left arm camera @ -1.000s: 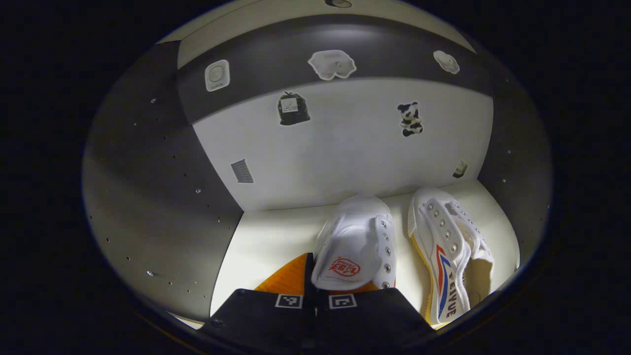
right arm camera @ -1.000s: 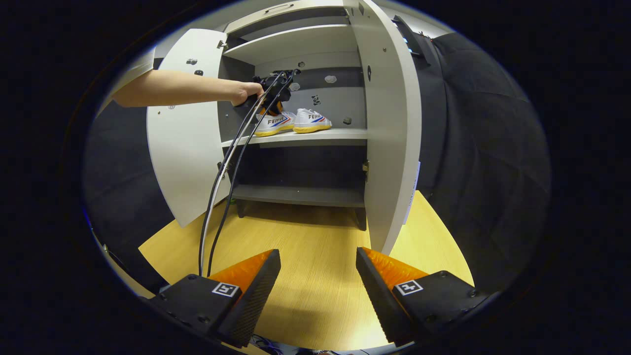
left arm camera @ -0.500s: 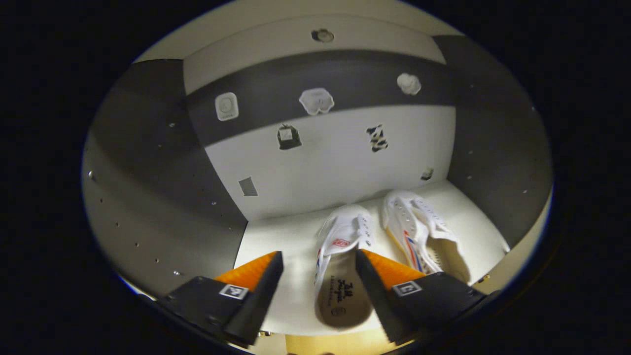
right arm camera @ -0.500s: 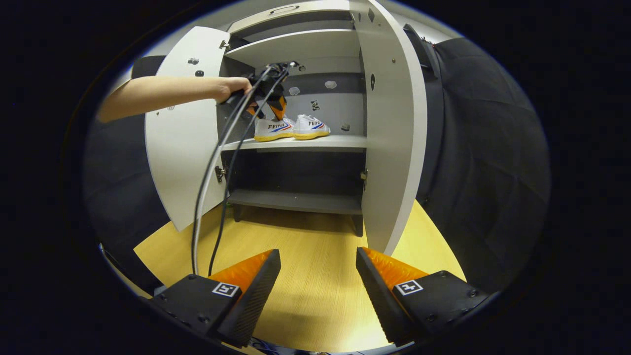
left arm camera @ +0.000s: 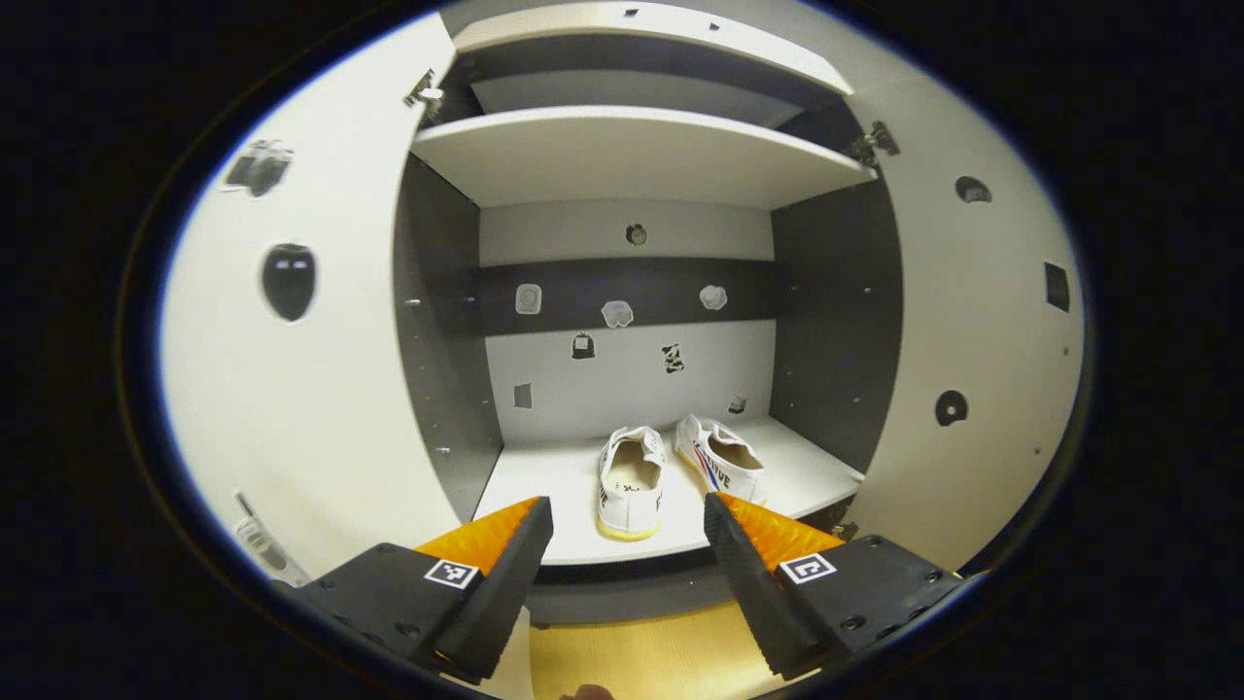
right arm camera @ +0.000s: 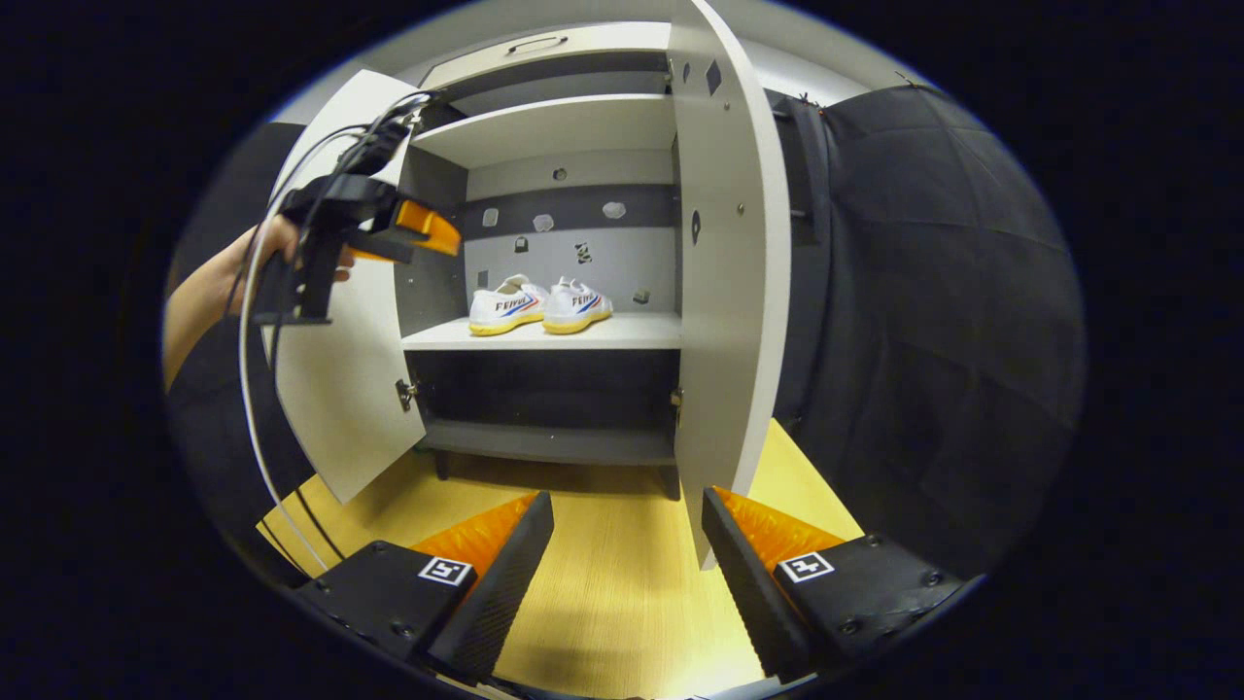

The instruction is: Grab one shoe with the right hand and put it into the shoe cabinet, grab the other shoe with the left hand and put it into the shoe cabinet; then close the right door with the right hand and the left door with the left hand.

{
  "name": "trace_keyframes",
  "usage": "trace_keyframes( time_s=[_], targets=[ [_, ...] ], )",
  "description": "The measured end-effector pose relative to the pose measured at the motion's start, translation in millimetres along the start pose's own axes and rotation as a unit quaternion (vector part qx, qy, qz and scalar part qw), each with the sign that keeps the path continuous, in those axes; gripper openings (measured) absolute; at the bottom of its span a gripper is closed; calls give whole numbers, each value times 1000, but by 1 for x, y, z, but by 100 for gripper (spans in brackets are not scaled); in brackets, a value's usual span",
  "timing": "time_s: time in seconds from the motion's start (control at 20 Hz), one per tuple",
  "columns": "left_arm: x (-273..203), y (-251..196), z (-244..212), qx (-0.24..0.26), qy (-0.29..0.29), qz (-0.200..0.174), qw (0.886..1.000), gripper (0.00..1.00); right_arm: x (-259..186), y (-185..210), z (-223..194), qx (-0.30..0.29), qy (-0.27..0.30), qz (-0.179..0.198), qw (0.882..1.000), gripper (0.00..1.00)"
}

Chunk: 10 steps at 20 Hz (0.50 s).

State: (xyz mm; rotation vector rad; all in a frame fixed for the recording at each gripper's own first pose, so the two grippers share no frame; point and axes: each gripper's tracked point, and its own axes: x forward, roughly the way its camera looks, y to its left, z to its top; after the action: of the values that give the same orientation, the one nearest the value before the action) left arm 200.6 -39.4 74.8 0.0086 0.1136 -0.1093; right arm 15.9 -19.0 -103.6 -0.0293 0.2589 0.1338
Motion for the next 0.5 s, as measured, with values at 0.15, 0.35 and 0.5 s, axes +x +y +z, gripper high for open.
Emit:
trace_keyframes(
  time_s=[0.15, 0.35, 0.5],
  targets=[
    [-48, -2, -17, -9, -28, -9, 1000, 96, -15, -5, 24, 7, -18, -22, 1000, 98],
    [-87, -1, -75, 5, -7, -12, 1000, 97, -40, -17, 57, -1, -41, -47, 998, 98],
    [-100, -10, -112, 1, 25, -44, 999, 97, -59, -42, 92, 4, -61, -89, 994, 98]
  ],
)
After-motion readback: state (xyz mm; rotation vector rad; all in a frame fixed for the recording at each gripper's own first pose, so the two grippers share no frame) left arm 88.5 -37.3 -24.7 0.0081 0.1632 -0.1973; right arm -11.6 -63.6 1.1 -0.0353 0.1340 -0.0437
